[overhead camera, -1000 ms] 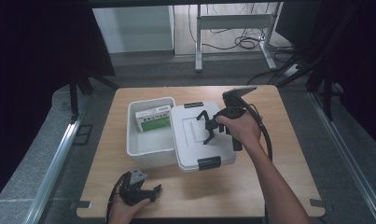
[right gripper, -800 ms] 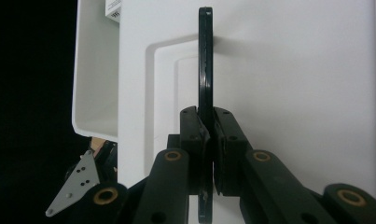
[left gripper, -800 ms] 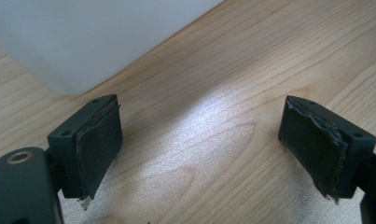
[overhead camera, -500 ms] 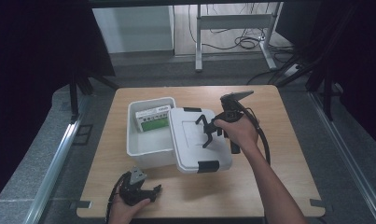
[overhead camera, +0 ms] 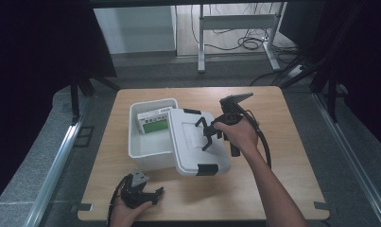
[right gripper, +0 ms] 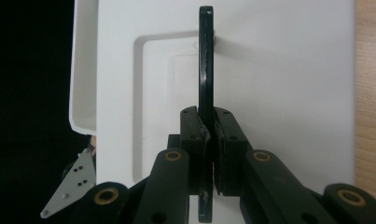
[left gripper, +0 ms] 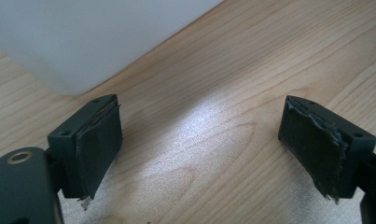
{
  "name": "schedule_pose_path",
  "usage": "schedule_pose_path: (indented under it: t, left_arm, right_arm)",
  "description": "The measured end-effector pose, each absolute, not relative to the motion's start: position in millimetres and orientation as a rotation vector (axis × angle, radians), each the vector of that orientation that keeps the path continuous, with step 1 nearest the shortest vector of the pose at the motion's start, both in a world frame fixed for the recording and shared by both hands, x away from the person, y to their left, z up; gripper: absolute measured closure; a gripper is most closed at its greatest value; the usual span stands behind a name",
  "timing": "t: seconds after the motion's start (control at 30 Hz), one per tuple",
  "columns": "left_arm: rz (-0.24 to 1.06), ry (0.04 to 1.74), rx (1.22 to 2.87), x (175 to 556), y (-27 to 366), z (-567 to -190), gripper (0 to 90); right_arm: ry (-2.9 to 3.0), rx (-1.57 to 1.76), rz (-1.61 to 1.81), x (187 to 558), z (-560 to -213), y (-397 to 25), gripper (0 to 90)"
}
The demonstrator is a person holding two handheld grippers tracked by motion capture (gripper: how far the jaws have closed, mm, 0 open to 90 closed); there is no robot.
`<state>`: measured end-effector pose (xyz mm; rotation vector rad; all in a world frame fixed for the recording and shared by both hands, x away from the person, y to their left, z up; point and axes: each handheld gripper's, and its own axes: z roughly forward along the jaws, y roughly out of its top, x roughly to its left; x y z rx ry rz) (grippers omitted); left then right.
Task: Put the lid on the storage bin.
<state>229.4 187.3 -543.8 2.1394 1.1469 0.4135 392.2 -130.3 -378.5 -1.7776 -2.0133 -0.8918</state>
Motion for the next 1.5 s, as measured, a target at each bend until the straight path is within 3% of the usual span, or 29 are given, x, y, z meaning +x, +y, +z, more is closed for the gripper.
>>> schedule_pose_path:
  t: [0.67,1.5]
  left_arm:
    - [0.414,1.147,2.139,229,187,-544,13.4]
    - [0.410,1.138,2.143,229,187,-544,13.4]
  right_arm:
    - [-1.989,-1.783,-0.893,394,-388,-133,84.1]
    - [-1.996,-1.750,-0.932,397,-367,-113,84.8]
